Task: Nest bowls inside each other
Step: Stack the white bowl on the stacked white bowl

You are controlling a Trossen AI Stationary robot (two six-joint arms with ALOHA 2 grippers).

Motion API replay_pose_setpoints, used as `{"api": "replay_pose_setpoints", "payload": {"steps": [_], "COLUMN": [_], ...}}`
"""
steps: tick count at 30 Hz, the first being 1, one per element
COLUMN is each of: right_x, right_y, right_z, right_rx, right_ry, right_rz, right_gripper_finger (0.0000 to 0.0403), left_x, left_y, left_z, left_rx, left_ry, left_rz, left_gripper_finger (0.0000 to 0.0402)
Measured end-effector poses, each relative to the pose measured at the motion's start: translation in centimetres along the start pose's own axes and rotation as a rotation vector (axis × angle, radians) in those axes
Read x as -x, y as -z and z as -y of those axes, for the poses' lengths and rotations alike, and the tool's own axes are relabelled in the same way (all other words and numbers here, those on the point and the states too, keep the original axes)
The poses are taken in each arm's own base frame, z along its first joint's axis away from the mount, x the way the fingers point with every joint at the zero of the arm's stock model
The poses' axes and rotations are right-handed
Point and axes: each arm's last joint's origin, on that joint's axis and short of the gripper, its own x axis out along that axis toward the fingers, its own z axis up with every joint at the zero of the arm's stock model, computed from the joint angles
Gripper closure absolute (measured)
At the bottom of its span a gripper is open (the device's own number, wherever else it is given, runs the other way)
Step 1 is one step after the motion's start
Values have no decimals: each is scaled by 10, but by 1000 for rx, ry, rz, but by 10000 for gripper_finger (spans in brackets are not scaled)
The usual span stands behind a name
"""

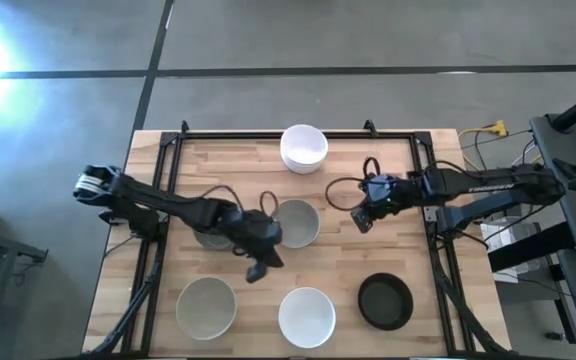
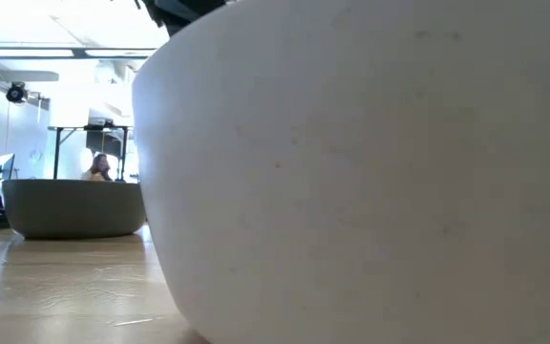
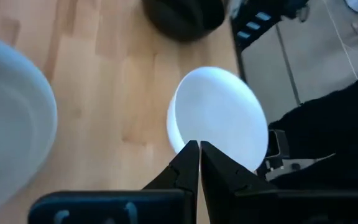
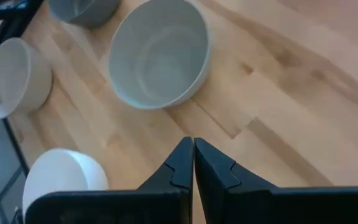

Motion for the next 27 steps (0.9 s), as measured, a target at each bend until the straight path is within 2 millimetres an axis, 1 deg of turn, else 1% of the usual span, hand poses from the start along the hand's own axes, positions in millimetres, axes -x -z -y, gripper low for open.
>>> {"api": "replay_pose_setpoints", "payload": {"steps": [2,5,11,15,18,20,24,27], "right_x": [2,8,20,27,31,35,45,52], "right_y": [5,11,19,24,27,29,31,32], "right_z": [0,-1,0,5,11,15,19,21], "right_rx": [16,53,115,145,145,140,136,132], "right_ry": [-14,-39,-85,-107,-119,-132,-165,-189], "right_rz": [-6,-6,10,25,35,45,72,93], "right_gripper_finger": [394,394,394,394,394,394,394,394], "left_x": [-14,-35,-70,-88,-100,-108,-119,-120], "left_y": [0,4,10,10,10,11,17,24], "left_z": [-4,-11,-14,-10,-6,-4,-1,-3], "left_rx": [78,205,396,467,522,546,584,609], "left_ry": [-12,-26,13,10,8,3,-34,-81], "left_rz": [-27,-79,-149,-173,-186,-199,-249,-296], "left_gripper_finger": [395,366,269,206,171,159,155,155]}}
